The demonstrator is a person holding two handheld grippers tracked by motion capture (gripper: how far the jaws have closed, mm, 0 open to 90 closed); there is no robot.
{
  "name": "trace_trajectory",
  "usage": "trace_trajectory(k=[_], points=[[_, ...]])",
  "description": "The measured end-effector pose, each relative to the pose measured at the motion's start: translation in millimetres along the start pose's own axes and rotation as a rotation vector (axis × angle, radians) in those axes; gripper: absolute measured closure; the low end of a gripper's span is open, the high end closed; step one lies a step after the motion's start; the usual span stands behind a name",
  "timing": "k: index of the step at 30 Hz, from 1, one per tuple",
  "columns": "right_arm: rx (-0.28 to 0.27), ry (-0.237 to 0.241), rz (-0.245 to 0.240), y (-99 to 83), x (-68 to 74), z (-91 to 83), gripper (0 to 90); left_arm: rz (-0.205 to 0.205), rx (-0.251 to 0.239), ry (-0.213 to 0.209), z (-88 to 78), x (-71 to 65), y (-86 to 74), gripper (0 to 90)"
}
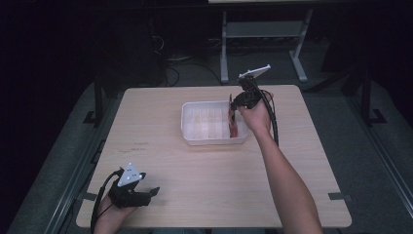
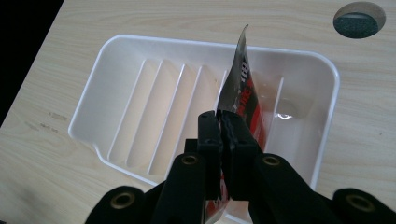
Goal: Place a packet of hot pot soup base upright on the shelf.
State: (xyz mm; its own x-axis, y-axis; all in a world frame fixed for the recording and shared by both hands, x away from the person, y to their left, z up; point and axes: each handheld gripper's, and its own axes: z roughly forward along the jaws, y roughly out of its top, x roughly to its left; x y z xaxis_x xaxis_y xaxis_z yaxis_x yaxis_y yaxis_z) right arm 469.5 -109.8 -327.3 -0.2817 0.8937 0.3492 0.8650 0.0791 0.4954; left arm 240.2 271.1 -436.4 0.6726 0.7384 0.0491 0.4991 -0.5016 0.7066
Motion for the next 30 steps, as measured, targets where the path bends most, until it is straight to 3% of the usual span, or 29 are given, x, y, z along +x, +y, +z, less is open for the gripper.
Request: trace_trajectory(k=[14, 30], points=[[0.010, 0.029, -0.010, -5.9, -4.9, -1.0, 78.3, -0.005, -0.001, -0.005, 1.4, -0.6, 0.0, 27.6], [0.006, 0.077, -0.025, -13.3, -12.6, -13.8, 68.4, -0.012, -0.004, -0.009, 1.7, -0.3, -0.1, 27.5]])
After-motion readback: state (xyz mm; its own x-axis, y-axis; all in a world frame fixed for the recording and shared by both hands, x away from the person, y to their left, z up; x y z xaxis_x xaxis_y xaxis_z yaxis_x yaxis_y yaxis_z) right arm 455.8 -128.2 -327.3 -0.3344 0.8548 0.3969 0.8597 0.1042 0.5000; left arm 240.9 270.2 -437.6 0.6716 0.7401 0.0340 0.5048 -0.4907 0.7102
